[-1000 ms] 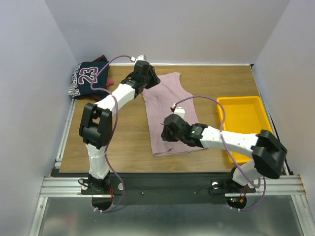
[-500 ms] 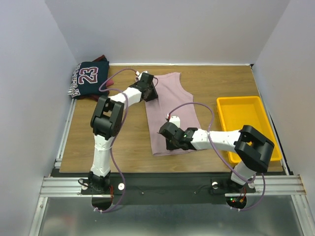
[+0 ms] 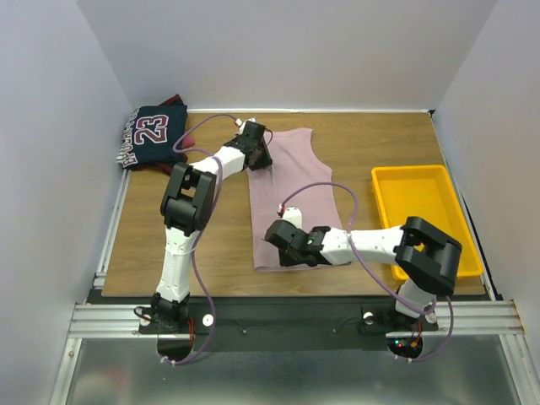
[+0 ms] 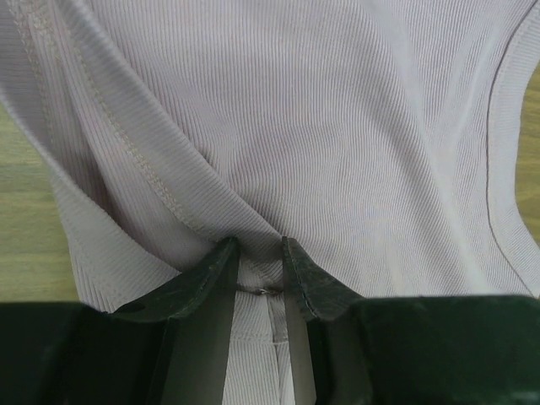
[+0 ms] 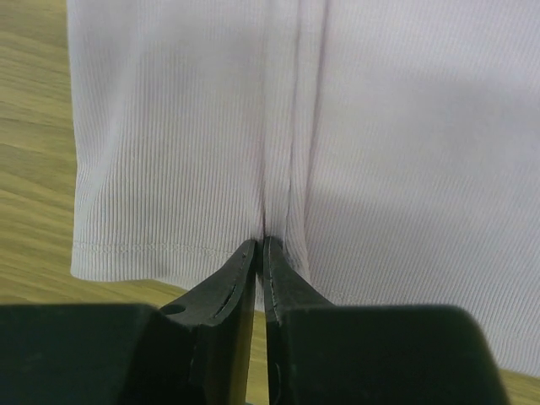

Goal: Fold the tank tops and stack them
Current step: Fold the tank top

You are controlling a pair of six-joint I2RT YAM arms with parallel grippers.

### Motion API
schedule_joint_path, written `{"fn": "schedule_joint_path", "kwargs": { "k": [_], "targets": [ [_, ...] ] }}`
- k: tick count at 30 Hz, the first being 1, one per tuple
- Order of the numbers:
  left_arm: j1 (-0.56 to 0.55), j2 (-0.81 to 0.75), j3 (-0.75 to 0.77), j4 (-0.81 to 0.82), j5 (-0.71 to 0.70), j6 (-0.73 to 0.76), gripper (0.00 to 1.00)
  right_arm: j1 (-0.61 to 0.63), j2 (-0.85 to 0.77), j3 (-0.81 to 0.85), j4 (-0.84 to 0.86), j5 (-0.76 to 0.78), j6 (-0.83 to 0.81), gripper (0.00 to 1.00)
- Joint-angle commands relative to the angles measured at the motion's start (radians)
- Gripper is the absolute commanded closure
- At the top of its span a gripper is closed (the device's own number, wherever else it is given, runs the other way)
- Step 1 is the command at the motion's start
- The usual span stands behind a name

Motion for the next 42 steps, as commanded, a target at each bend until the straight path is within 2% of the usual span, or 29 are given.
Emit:
{"fn": "schedule_joint_path", "kwargs": {
  "k": [1, 5, 7, 11, 13, 16, 21, 26, 27, 29, 30, 32, 36, 39, 40, 42],
  "targets": [
    [0.023, 0.015, 0.041, -0.040, -0.019, 0.033, 0.61, 0.053, 0.094, 0.117, -0.004, -0.076, 0.007, 0.87],
    [0.040, 0.035, 0.057, -0.046, -0.002, 0.039, 0.61, 0.064, 0.180, 0.222, 0.042, -0.147, 0.018, 0.87],
    [0.058, 0.042, 0.067, -0.043, 0.009, 0.048, 0.61, 0.064, 0.249, 0.326, 0.062, -0.176, 0.042, 0.87],
    [0.060, 0.028, 0.061, -0.041, 0.051, 0.066, 0.56, 0.064, 0.237, 0.332, 0.074, -0.153, 0.056, 0.86],
    [0.060, -0.006, 0.028, -0.011, 0.071, 0.065, 0.50, 0.063, 0.179, 0.288, 0.074, -0.117, 0.066, 0.82],
    [0.060, -0.082, -0.023, 0.058, 0.097, 0.062, 0.44, 0.054, 0.061, 0.225, 0.070, -0.022, 0.070, 0.66],
    [0.060, -0.207, -0.040, 0.152, 0.133, 0.043, 0.39, -0.011, -0.125, 0.157, 0.028, 0.057, 0.049, 0.57],
    [0.057, -0.329, -0.066, 0.233, 0.139, 0.022, 0.37, -0.176, -0.243, 0.111, 0.001, 0.001, -0.011, 0.57],
    [0.054, -0.345, -0.075, 0.233, 0.136, 0.008, 0.37, -0.269, -0.254, 0.107, -0.004, -0.026, -0.041, 0.57],
    [0.035, -0.405, -0.133, 0.229, 0.114, -0.004, 0.37, -0.374, -0.245, 0.104, -0.002, -0.082, -0.072, 0.57],
    [0.024, -0.428, -0.158, 0.221, 0.089, -0.016, 0.38, -0.479, -0.207, 0.128, -0.002, -0.154, -0.117, 0.58],
    [-0.025, -0.503, -0.259, 0.216, 0.058, -0.021, 0.39, -0.575, -0.157, 0.157, -0.002, -0.249, -0.164, 0.60],
    [-0.121, -0.641, -0.466, 0.201, -0.022, -0.041, 0.41, -0.770, -0.044, 0.232, 0.016, -0.342, -0.200, 0.60],
    [-0.187, -0.748, -0.626, 0.201, -0.042, -0.046, 0.44, -0.843, 0.042, 0.271, 0.044, -0.388, -0.206, 0.60],
    [-0.240, -0.797, -0.691, 0.199, -0.053, -0.044, 0.44, -0.853, 0.080, 0.277, 0.054, -0.395, -0.207, 0.61],
    [-0.297, -0.843, -0.750, 0.193, -0.076, -0.055, 0.44, -0.859, 0.114, 0.286, 0.064, -0.405, -0.212, 0.62]
  ]
}}
